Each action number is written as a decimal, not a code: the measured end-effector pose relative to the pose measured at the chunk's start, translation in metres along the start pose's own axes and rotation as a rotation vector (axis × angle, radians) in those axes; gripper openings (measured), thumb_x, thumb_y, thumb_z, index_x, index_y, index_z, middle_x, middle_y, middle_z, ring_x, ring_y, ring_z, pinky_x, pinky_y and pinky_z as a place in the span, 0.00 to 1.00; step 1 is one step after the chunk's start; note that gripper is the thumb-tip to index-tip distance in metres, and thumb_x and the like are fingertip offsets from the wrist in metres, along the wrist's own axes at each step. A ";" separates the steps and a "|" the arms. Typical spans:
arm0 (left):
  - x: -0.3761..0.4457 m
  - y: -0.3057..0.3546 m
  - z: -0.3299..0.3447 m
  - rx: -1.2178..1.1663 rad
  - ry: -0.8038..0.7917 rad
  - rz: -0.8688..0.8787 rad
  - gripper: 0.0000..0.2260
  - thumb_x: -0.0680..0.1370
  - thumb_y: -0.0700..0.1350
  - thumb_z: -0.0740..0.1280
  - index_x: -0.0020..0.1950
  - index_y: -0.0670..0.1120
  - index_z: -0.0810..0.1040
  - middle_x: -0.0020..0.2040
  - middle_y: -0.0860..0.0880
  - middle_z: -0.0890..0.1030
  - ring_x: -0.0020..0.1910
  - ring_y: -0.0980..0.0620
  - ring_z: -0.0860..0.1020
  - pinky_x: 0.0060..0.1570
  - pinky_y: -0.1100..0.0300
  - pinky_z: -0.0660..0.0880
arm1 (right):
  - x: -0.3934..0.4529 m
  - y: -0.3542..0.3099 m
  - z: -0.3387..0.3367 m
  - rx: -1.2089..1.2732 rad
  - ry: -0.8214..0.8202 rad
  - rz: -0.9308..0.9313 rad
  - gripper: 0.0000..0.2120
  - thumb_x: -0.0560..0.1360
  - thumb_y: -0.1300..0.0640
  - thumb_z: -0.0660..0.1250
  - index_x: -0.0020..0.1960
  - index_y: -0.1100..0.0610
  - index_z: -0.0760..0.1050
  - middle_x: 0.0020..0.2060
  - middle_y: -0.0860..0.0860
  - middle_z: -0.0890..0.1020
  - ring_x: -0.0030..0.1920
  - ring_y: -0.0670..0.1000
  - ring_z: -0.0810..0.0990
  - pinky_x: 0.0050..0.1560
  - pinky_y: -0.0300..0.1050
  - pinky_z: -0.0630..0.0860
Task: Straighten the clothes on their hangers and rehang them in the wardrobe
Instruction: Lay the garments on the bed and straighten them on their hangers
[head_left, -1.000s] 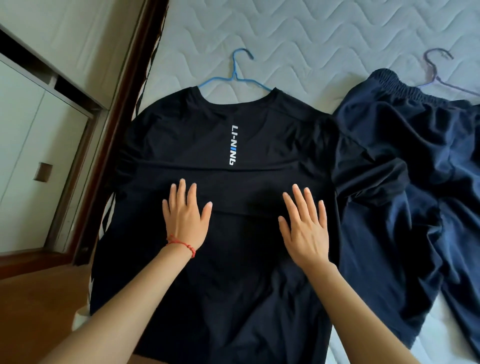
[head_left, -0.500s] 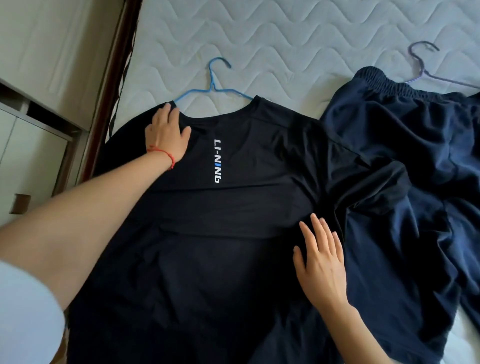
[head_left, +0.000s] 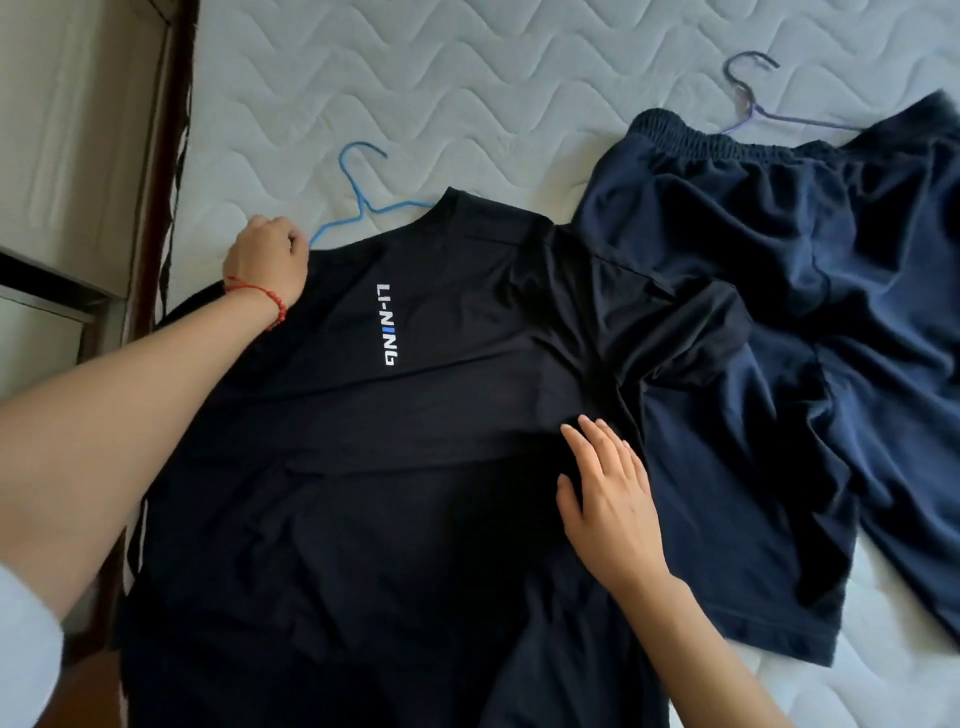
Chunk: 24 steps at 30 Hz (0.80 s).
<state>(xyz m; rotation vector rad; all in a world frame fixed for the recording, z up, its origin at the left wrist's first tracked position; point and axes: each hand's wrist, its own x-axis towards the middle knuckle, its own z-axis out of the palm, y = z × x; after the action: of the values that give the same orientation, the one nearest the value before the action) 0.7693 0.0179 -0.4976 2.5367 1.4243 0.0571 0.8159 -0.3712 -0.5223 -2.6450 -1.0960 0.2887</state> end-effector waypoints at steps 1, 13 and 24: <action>-0.006 0.004 -0.003 -0.010 -0.001 0.004 0.13 0.78 0.41 0.57 0.53 0.37 0.77 0.56 0.33 0.75 0.55 0.33 0.73 0.53 0.45 0.70 | -0.003 -0.001 -0.005 0.019 -0.003 0.015 0.21 0.72 0.56 0.60 0.65 0.58 0.71 0.63 0.56 0.76 0.66 0.57 0.73 0.65 0.52 0.67; -0.106 0.052 -0.073 -0.415 -0.040 -0.038 0.12 0.77 0.44 0.63 0.47 0.36 0.81 0.39 0.42 0.77 0.40 0.47 0.74 0.39 0.64 0.68 | -0.063 0.025 -0.097 0.186 0.032 0.169 0.22 0.73 0.56 0.58 0.66 0.59 0.71 0.60 0.53 0.78 0.62 0.54 0.75 0.65 0.44 0.67; -0.242 0.142 -0.225 -0.546 0.013 0.262 0.08 0.74 0.42 0.68 0.41 0.38 0.82 0.31 0.42 0.78 0.32 0.64 0.73 0.34 0.76 0.65 | -0.159 0.031 -0.209 0.325 0.104 0.474 0.19 0.77 0.60 0.62 0.67 0.58 0.69 0.65 0.52 0.74 0.65 0.54 0.71 0.63 0.47 0.68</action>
<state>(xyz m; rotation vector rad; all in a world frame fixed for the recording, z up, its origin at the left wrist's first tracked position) 0.7280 -0.2170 -0.2289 2.2359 0.9065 0.4425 0.7845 -0.5399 -0.3212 -2.5490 -0.3398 0.3774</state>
